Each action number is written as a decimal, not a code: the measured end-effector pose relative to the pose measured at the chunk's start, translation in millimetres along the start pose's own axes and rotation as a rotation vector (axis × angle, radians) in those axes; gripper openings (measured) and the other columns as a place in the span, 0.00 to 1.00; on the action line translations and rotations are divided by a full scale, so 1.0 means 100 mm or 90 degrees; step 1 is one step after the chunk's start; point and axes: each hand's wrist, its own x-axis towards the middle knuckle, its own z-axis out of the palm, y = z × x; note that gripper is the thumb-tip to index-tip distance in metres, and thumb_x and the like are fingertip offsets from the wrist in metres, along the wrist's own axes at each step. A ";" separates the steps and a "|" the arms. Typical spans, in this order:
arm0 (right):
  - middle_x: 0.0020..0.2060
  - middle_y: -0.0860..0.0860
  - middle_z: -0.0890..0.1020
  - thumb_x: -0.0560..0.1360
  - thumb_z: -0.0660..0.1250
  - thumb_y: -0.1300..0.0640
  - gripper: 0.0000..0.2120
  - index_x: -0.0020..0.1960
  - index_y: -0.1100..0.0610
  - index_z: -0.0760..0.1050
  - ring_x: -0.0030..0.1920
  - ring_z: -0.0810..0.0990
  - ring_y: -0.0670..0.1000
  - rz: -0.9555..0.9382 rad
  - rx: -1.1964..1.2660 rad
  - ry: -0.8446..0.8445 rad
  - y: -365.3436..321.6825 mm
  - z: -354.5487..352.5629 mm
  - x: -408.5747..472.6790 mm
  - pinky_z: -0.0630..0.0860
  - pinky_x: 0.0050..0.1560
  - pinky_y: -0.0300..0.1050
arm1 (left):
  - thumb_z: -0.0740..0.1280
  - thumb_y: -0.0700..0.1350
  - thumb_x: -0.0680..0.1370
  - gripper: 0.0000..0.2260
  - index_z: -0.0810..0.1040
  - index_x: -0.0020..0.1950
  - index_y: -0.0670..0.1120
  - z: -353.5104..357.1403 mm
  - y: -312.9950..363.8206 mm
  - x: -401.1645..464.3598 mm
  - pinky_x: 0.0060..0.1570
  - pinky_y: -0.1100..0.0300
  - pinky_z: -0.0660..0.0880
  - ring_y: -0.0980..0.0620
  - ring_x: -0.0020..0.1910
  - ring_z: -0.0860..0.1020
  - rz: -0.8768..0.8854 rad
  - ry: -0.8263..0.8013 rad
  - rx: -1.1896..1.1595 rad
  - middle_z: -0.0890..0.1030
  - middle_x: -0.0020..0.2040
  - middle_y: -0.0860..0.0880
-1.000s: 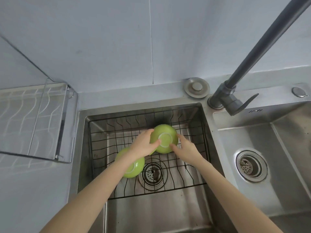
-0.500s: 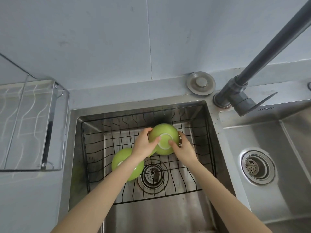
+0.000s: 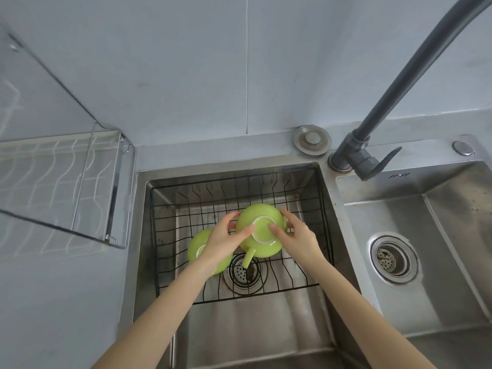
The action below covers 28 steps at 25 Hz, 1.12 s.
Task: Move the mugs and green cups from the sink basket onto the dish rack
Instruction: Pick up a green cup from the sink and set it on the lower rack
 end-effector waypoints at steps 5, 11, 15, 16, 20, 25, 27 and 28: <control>0.61 0.56 0.75 0.73 0.64 0.45 0.26 0.69 0.49 0.64 0.59 0.74 0.55 -0.042 -0.034 0.011 -0.14 0.07 -0.46 0.70 0.57 0.44 | 0.69 0.51 0.71 0.27 0.66 0.68 0.51 -0.22 -0.04 -0.55 0.55 0.54 0.77 0.48 0.57 0.76 0.036 -0.010 0.001 0.73 0.57 0.48; 0.62 0.55 0.75 0.74 0.61 0.44 0.24 0.68 0.48 0.65 0.60 0.73 0.53 -0.088 -0.039 0.025 -0.35 0.28 -1.00 0.66 0.53 0.41 | 0.70 0.45 0.71 0.28 0.64 0.68 0.52 -0.60 -0.25 -1.23 0.49 0.62 0.77 0.52 0.50 0.79 0.118 -0.052 0.011 0.73 0.55 0.49; 0.61 0.56 0.73 0.73 0.62 0.44 0.26 0.70 0.48 0.62 0.58 0.73 0.54 -0.130 -0.072 0.025 -0.50 0.53 -1.35 0.66 0.53 0.41 | 0.70 0.43 0.71 0.30 0.62 0.69 0.51 -0.82 -0.42 -1.56 0.46 0.64 0.75 0.54 0.48 0.78 0.149 -0.012 0.034 0.72 0.58 0.47; 0.61 0.56 0.72 0.73 0.63 0.44 0.28 0.70 0.48 0.61 0.59 0.73 0.54 -0.139 -0.076 0.018 -0.54 0.60 -1.43 0.66 0.53 0.41 | 0.70 0.43 0.71 0.30 0.62 0.70 0.50 -0.88 -0.46 -1.62 0.46 0.64 0.76 0.53 0.48 0.78 0.153 -0.005 0.026 0.72 0.59 0.46; 0.64 0.55 0.68 0.68 0.69 0.43 0.38 0.73 0.48 0.55 0.64 0.68 0.55 -0.169 -0.119 -0.014 -0.69 0.88 -1.71 0.67 0.60 0.46 | 0.70 0.42 0.71 0.30 0.63 0.70 0.47 -1.14 -0.62 -1.87 0.50 0.57 0.78 0.50 0.47 0.79 0.173 0.031 0.013 0.73 0.58 0.44; 0.68 0.57 0.63 0.65 0.73 0.44 0.47 0.74 0.50 0.49 0.70 0.61 0.57 -0.194 -0.149 -0.043 -0.92 1.32 -1.94 0.63 0.70 0.54 | 0.70 0.45 0.71 0.29 0.63 0.69 0.50 -1.57 -0.78 -2.08 0.48 0.62 0.74 0.49 0.47 0.79 0.194 0.071 0.060 0.71 0.56 0.47; 0.68 0.56 0.63 0.65 0.73 0.44 0.47 0.74 0.50 0.49 0.70 0.60 0.57 -0.203 -0.145 -0.040 -1.00 1.50 -2.01 0.62 0.70 0.53 | 0.70 0.45 0.71 0.30 0.62 0.69 0.52 -1.77 -0.86 -2.16 0.45 0.66 0.73 0.54 0.44 0.79 0.197 0.064 0.074 0.70 0.57 0.49; 0.68 0.56 0.63 0.65 0.73 0.44 0.46 0.74 0.49 0.49 0.70 0.61 0.57 -0.207 -0.145 -0.039 -1.04 1.57 -2.03 0.62 0.69 0.53 | 0.71 0.44 0.71 0.31 0.61 0.70 0.52 -1.86 -0.89 -2.20 0.45 0.67 0.72 0.56 0.44 0.78 0.199 0.056 0.086 0.69 0.58 0.49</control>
